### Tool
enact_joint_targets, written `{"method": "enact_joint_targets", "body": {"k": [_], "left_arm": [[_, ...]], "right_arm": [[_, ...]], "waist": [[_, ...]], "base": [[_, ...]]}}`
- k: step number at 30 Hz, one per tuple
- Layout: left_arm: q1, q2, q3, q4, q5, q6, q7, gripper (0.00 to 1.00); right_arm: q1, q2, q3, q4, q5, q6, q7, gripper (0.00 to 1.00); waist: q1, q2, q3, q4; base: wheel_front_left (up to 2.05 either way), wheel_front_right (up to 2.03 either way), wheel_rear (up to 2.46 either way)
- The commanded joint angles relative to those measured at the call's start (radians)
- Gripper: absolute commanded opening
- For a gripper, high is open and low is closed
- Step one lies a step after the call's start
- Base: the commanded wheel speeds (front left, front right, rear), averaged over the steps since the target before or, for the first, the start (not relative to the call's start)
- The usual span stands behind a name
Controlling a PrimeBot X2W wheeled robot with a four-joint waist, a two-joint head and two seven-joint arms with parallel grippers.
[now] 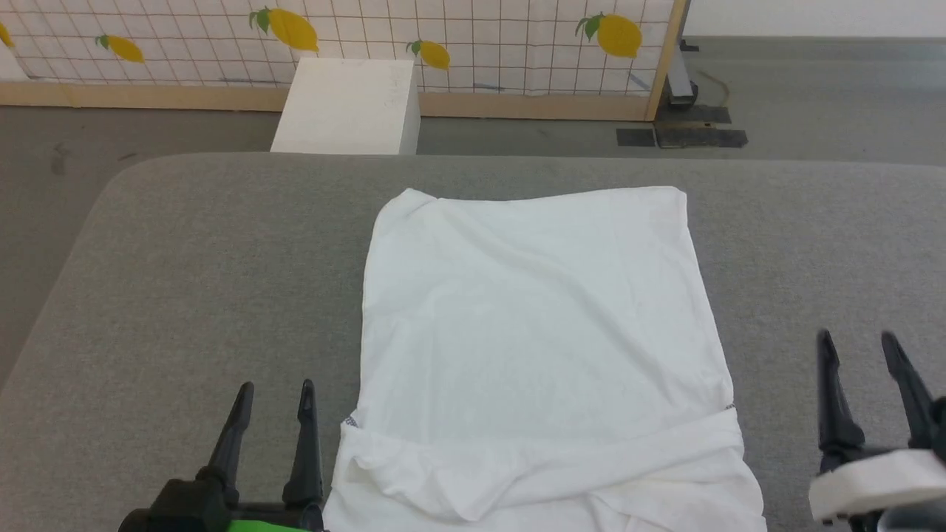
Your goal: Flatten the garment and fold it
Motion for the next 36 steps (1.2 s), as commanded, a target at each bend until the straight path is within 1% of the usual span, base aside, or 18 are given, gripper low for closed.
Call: {"method": "enact_joint_targets", "body": {"k": [1, 5, 11, 13, 15, 19, 22, 25, 30, 32, 36], "left_arm": [[-0.003, 0.001, -0.002, 0.008, 0.017, 0.002, -0.004, 1.0], [0.003, -0.003, -0.002, 0.017, 0.031, 0.006, -0.004, 1.0], [-0.019, -0.004, 0.007, 0.014, 0.032, 0.001, -0.005, 1.0], [-0.054, 0.015, 0.005, 0.008, 0.037, -0.012, 0.004, 1.0], [-0.112, 0.045, 0.004, -0.004, 0.047, -0.025, 0.038, 1.0], [-0.284, 0.124, -0.001, -0.023, 0.063, -0.058, 0.153, 1.0], [-0.441, 0.172, -0.018, -0.029, 0.041, -0.081, 0.259, 1.0], [-0.586, 0.215, -0.038, -0.004, -0.008, -0.095, 0.355, 1.0], [-0.817, 0.292, -0.067, 0.107, -0.118, -0.103, 0.505, 1.0], [-0.887, 0.306, -0.072, 0.161, -0.162, -0.104, 0.551, 1.0], [-0.997, 0.342, -0.11, 0.257, -0.213, -0.105, 0.629, 1.0]], "right_arm": [[0.026, 0.006, -0.004, -0.008, -0.007, -0.002, -0.011, 1.0], [0.058, 0.01, 0.014, 0.006, 0.024, -0.002, -0.03, 1.0], [0.038, 0.011, 0.031, -0.001, 0.031, -0.002, -0.028, 1.0], [0.027, 0.011, 0.03, -0.009, 0.03, -0.002, -0.026, 1.0], [0.017, 0.011, 0.029, -0.02, 0.031, -0.002, -0.025, 1.0], [-0.006, 0.011, 0.037, -0.037, 0.038, -0.002, -0.02, 1.0], [-0.029, 0.011, 0.041, -0.038, 0.043, -0.002, -0.026, 1.0], [-0.053, 0.011, 0.046, -0.039, 0.048, -0.002, -0.033, 1.0], [-0.092, 0.011, 0.063, -0.035, 0.047, -0.002, -0.039, 1.0], [-0.103, 0.011, 0.07, -0.03, 0.047, -0.002, -0.039, 1.0], [-0.119, 0.011, 0.078, -0.023, 0.047, -0.002, -0.043, 1.0]], "waist": [[0.0, -0.0001, 0.005, -0.009], [0.0, -0.0001, 0.006, -0.021], [0.0, -0.0001, 0.024, -0.026], [0.0, -0.0001, 0.042, -0.025], [0.0, -0.0001, 0.067, -0.024], [0.0, -0.0001, 0.133, -0.028], [0.0, -0.0001, 0.185, -0.035], [0.0, -0.0001, 0.23, -0.047], [0.0, -0.0001, 0.295, -0.073], [0.0, -0.0001, 0.315, -0.083], [0.0, -0.0001, 0.355, -0.1]], "base": [[0.0, 0.0, 0.0], [0.0, 0.0, 0.0], [0.0, 0.0, 0.0], [0.0, 0.0, 0.0], [0.0, 0.0, 0.0], [0.0, 0.0, 0.0], [0.0, 0.0, 0.0], [0.0, 0.0, 0.0], [0.0, 0.0, 0.0], [0.0, 0.0, 0.0], [0.0, 0.0, 0.0]]}}
